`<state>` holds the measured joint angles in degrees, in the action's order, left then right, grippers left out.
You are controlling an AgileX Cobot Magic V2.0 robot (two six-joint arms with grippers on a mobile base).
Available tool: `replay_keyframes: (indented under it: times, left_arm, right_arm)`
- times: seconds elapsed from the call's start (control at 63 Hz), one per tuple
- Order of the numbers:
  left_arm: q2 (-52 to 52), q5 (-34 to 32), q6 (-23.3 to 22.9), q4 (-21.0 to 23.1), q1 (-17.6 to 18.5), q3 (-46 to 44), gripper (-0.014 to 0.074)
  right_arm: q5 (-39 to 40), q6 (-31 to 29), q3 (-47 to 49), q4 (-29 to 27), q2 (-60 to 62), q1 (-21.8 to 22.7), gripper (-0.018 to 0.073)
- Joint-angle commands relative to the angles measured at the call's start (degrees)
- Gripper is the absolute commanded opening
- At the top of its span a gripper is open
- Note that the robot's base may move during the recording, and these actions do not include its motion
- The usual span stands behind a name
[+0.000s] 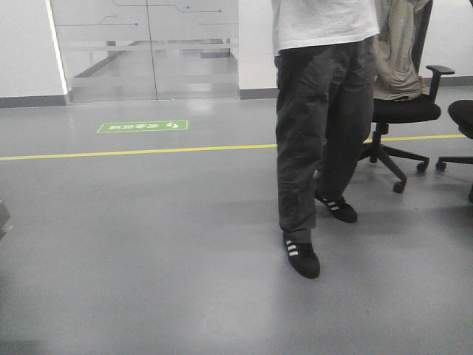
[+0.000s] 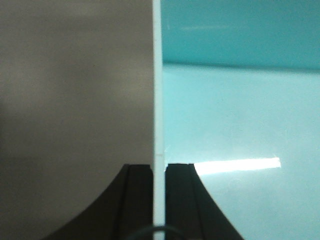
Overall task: Fetch blue bin and place on conveyor start
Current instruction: 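Hold the bin in both grippers while the base turns away from the rack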
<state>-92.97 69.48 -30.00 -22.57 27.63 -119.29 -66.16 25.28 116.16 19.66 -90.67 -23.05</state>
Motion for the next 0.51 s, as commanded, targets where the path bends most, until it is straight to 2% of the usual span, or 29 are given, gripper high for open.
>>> replay_keyframes:
  times: [0.0, 0.492]
  left_arm:
    - [0.7, -3.0, -0.1, 1.2, 0.7, -0.8, -0.0111]
    - [0.7, -3.0, -0.1, 0.8, 0.7, -0.8, -0.0111]
  right_arm:
    - [3.7, -0.2, 0.5, -1.0, 0.6, -0.6, -0.0163]
    - [3.6, -0.2, 0.5, -1.0, 0.6, -0.6, -0.0163]
